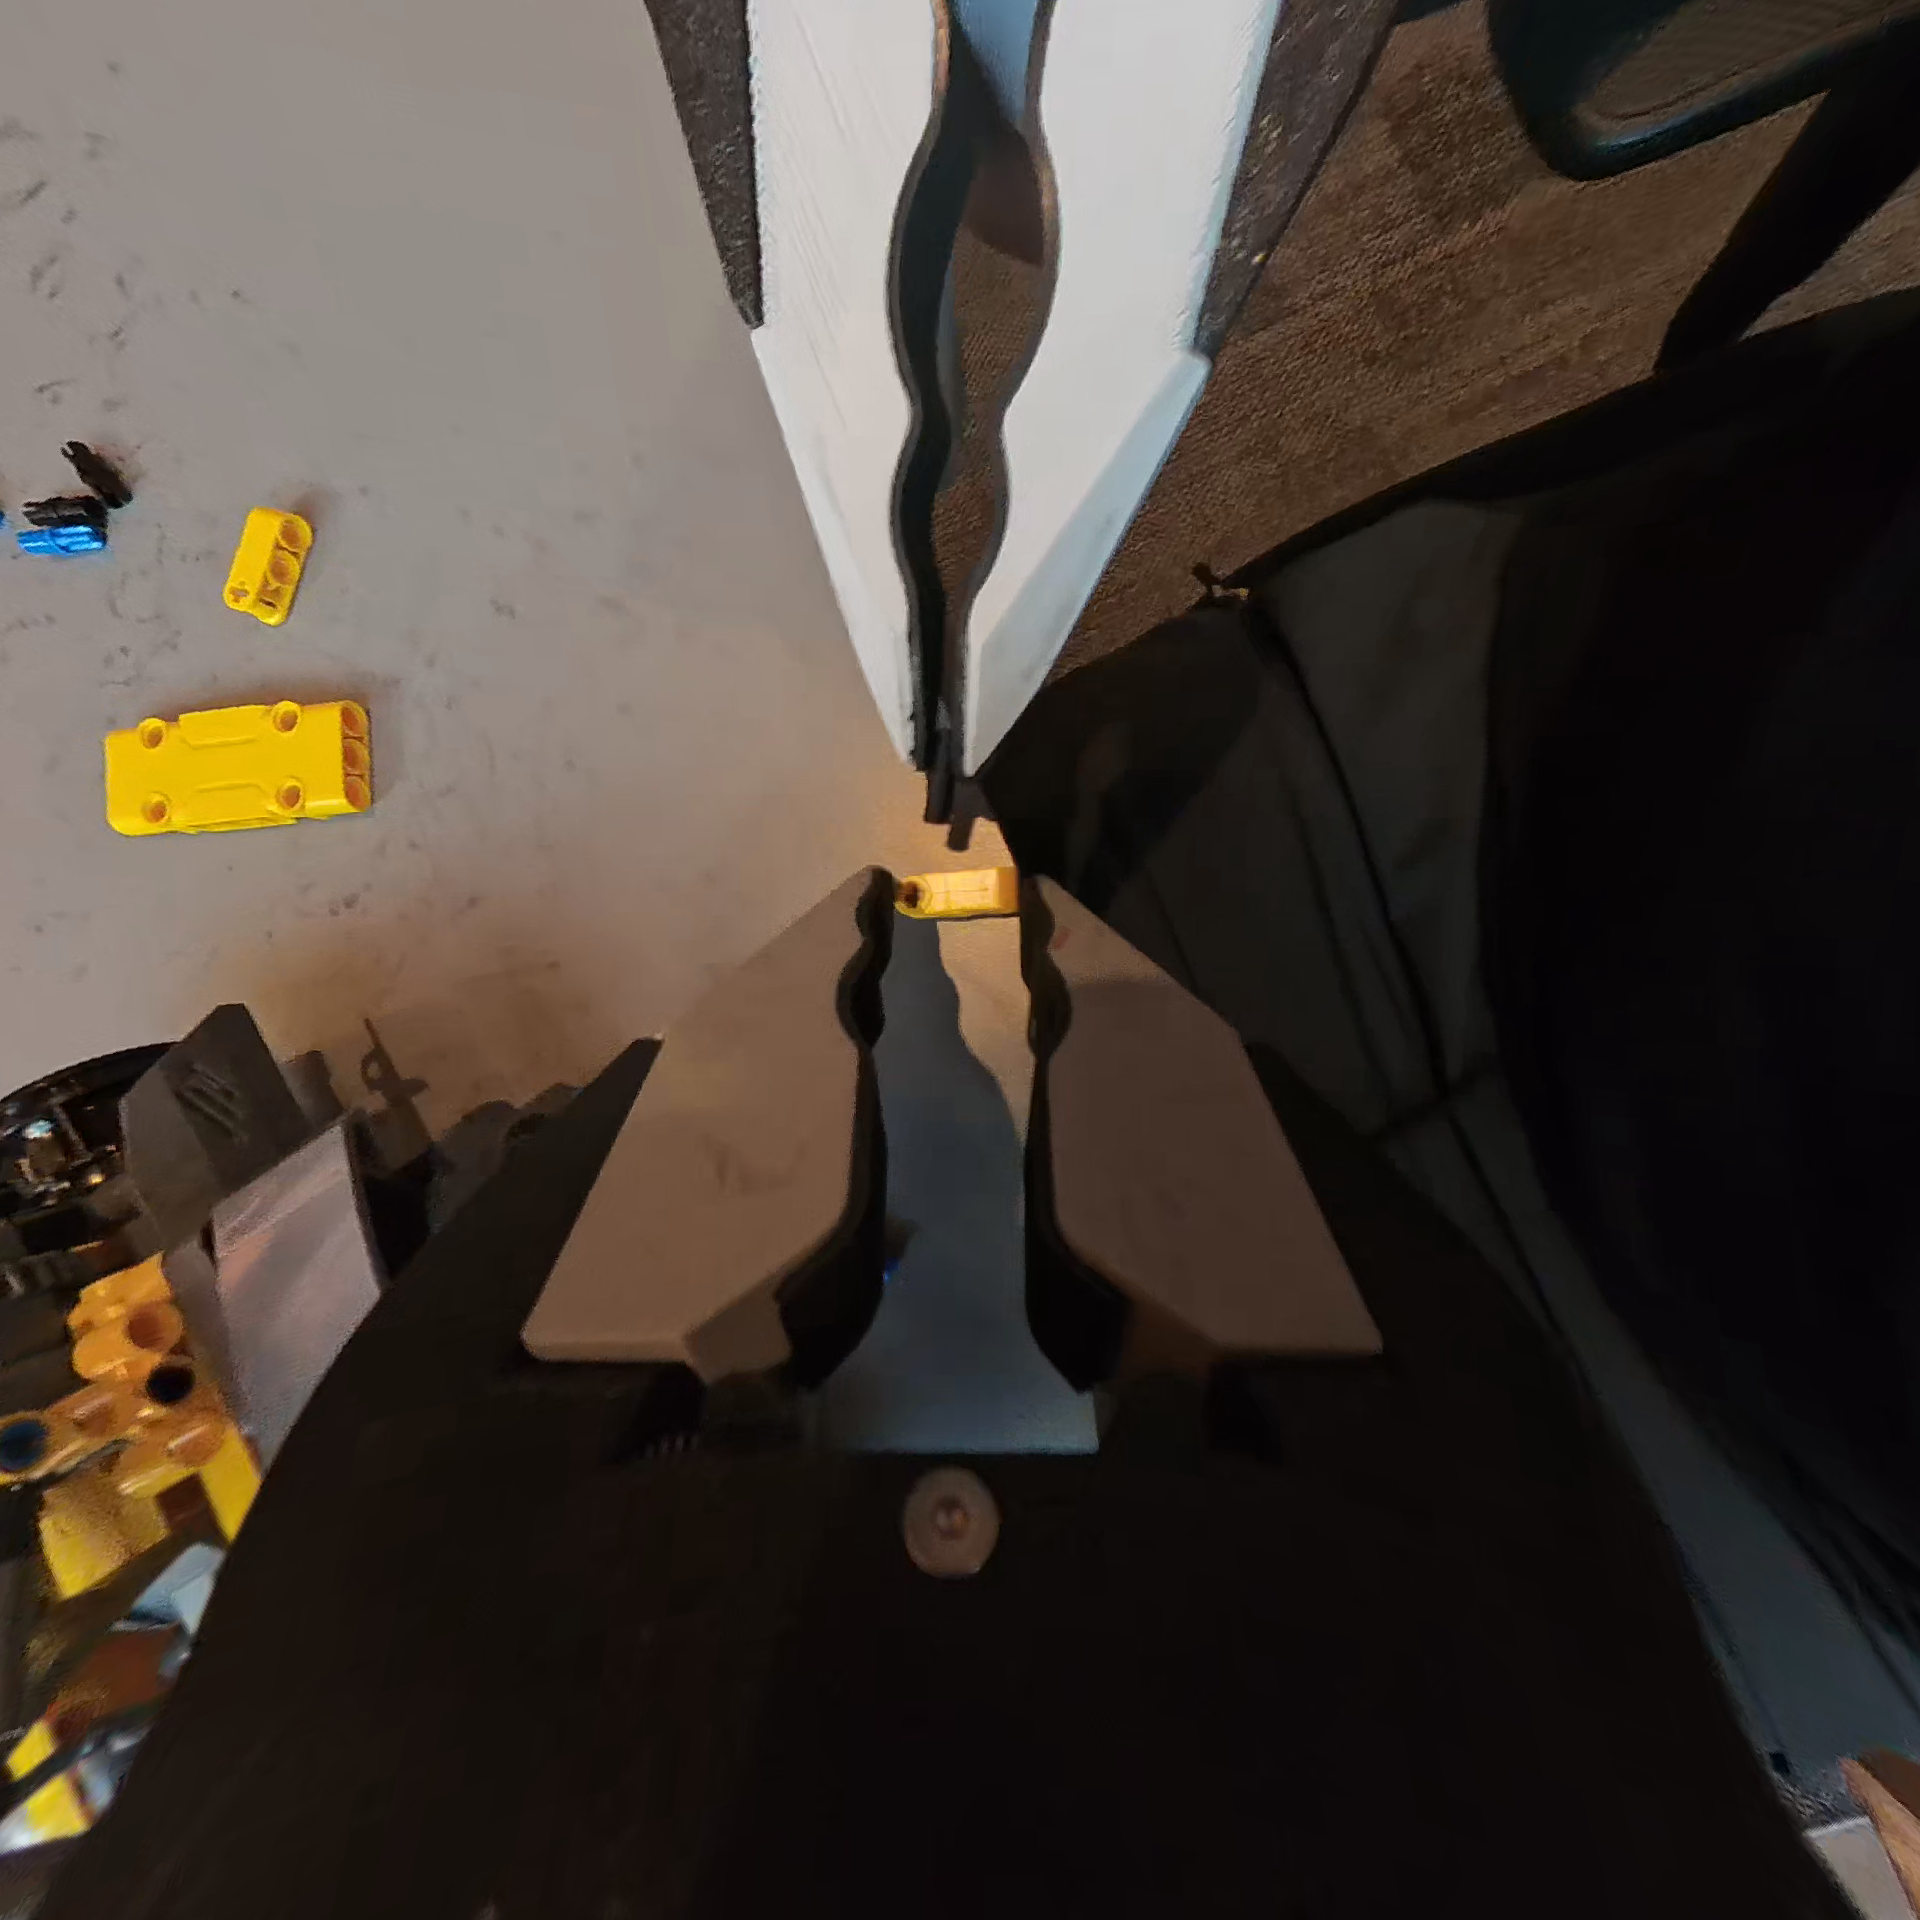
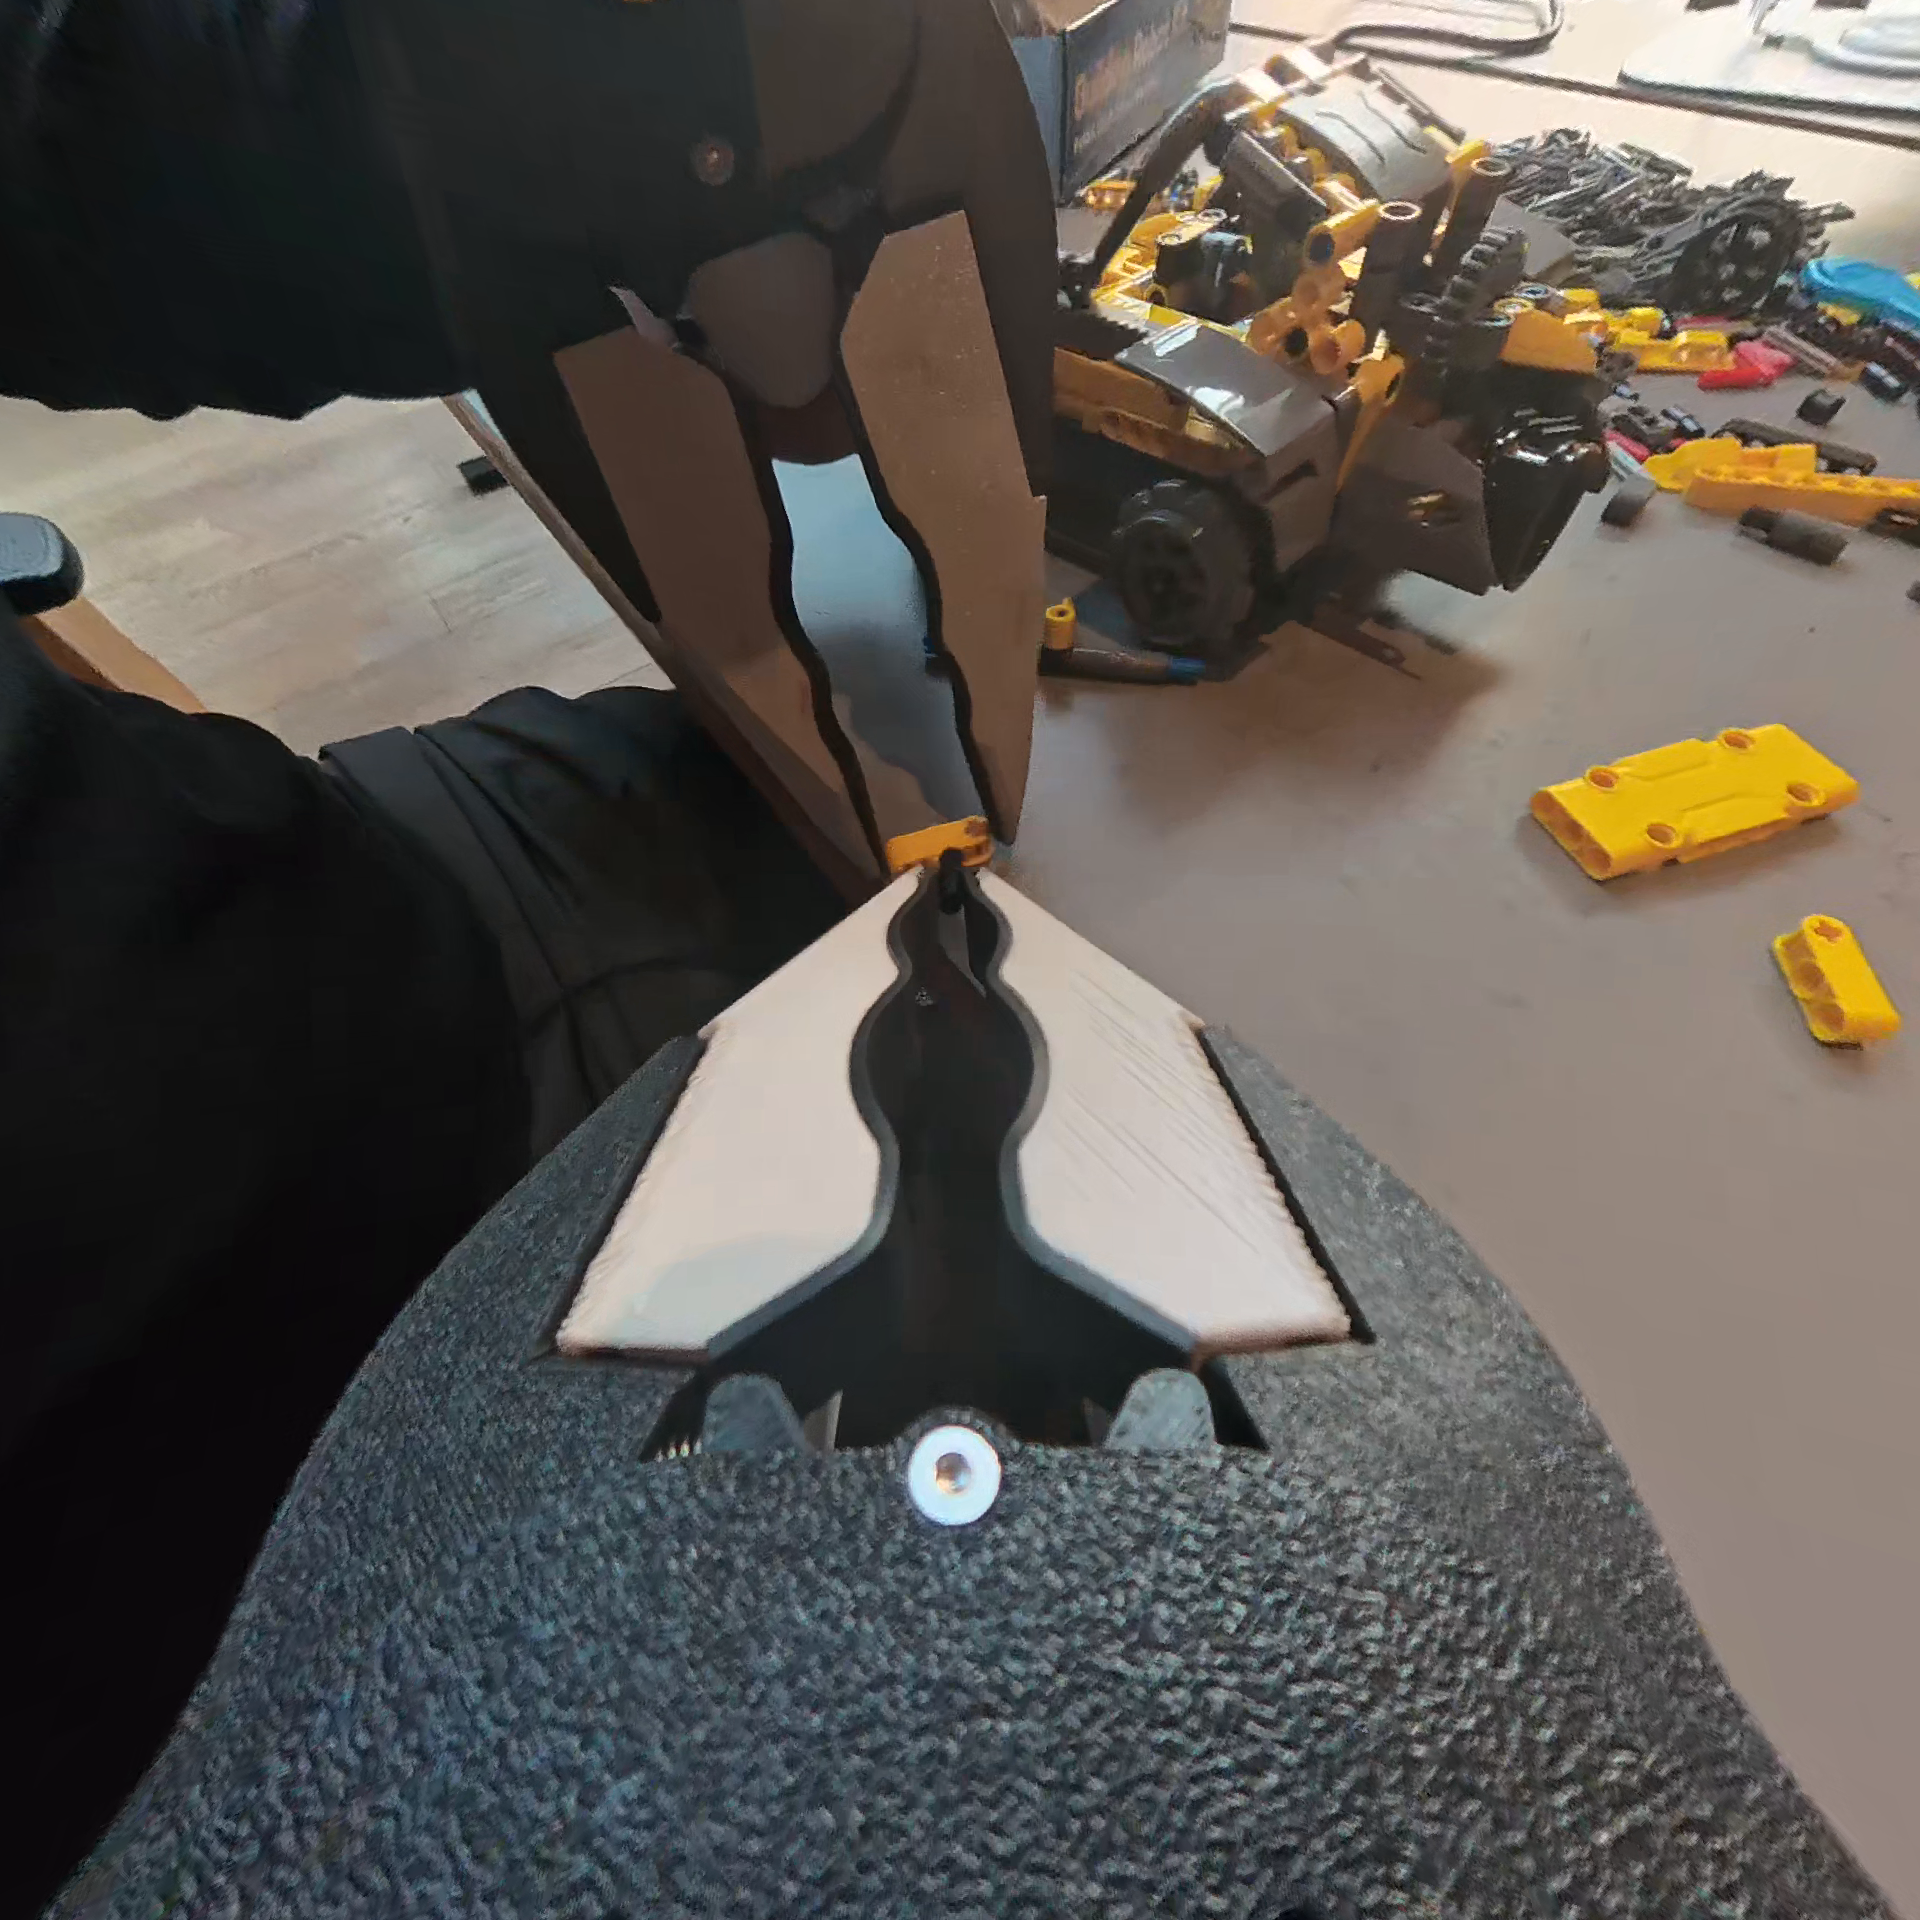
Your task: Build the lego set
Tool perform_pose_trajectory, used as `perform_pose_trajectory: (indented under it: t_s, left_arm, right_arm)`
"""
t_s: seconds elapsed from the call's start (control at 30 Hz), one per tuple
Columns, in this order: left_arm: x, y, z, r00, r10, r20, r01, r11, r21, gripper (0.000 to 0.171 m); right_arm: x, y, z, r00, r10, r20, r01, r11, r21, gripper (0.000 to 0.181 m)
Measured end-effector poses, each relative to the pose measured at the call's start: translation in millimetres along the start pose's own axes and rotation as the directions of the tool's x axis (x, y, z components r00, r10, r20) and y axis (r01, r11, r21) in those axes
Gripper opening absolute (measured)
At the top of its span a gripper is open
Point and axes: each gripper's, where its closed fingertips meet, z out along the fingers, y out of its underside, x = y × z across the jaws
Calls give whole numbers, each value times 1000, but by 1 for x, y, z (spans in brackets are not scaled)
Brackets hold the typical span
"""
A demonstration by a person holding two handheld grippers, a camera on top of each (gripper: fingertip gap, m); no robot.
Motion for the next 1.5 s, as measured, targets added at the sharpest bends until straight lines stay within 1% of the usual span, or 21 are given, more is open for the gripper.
perform_pose_trajectory:
  t_s: [0.07,0.13,0.27,0.4,0.53,0.67,0.8,0.97,1.07,1.27,1.33,1.43,1.5]
  left_arm:
    - [3,0,-1,1000,1,-4,-1,1000,26,21]
    - [5,1,-2,1000,-5,-5,5,999,38,21]
    - [8,4,-4,1000,4,-6,-3,999,49,21]
    - [10,6,-6,1000,-1,-22,3,998,66,21]
    - [13,8,-8,1000,8,-29,-6,997,79,21]
    - [14,10,-9,999,9,-37,-6,996,93,21]
    - [15,11,-10,999,11,-45,-6,994,111,21]
    - [14,12,-11,999,-9,-42,15,990,140,21]
    - [16,13,-11,998,-14,-62,23,988,150,21]
    - [18,13,-12,997,5,-79,7,989,148,21]
    - [19,14,-13,996,8,-84,4,989,147,21]
    - [19,16,-14,996,8,-90,6,989,150,21]
    - [19,17,-15,996,6,-93,9,988,156,21]
  right_arm:
    - [1,4,5,999,-34,-29,34,999,-11,4]
    - [-3,8,9,998,-58,-23,57,998,-20,5]
    - [-9,4,12,995,-86,-42,87,996,24,5]
    - [-14,7,18,989,-140,-47,141,990,28,5]
    - [-16,4,21,981,-181,-68,185,981,55,4]
    - [-18,4,24,968,-238,-86,244,967,68,5]
    - [-19,4,26,961,-262,-88,269,959,85,4]
    - [-19,3,27,928,-354,-116,364,928,80,4]
    - [-22,3,28,914,-392,-103,401,912,87,4]
    - [-22,6,29,907,-415,-68,420,904,87,5]
    - [-23,6,31,885,-460,-77,465,882,73,5]
    - [-24,4,32,827,-552,-107,558,829,32,5]
    - [-23,3,33,773,-620,-134,626,780,1,4]
